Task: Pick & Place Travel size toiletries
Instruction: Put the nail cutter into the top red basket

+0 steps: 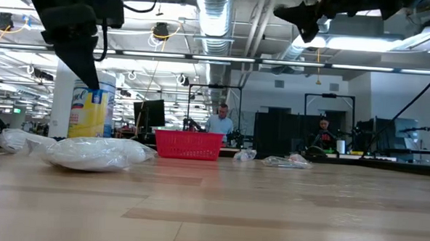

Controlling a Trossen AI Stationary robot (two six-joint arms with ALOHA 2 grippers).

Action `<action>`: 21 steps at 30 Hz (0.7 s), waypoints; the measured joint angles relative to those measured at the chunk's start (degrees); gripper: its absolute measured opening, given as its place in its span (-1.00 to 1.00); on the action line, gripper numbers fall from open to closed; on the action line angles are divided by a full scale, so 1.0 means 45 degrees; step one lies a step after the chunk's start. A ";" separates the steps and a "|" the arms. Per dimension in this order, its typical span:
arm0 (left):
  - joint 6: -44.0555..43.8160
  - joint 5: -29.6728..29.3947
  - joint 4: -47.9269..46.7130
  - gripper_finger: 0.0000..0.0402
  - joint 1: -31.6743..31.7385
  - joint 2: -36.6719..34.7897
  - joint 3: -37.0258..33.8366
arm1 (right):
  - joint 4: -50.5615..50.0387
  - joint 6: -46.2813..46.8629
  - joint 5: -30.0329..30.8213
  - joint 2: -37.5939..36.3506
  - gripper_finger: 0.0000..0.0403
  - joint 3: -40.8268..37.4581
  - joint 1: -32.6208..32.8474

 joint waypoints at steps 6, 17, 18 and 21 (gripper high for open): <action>0.0099 -0.0510 0.1605 -0.95 -0.0068 0.0459 0.0000 | -0.0741 0.0196 -0.0005 0.0000 0.12 0.0000 0.0000; 0.1319 -0.0765 0.3553 -0.95 -0.0068 0.0560 0.0000 | -0.1878 0.0526 -0.0048 -0.0338 0.12 0.0004 -0.0024; 0.1324 -0.0881 0.3676 -0.94 -0.0068 0.0560 0.0000 | -0.1894 0.0526 -0.0049 -0.0493 0.12 0.0001 -0.0038; 0.1304 -0.1119 0.3814 -0.94 -0.0068 0.0560 0.0000 | -0.1780 0.0433 -0.0044 -0.1176 0.12 -0.0006 -0.0035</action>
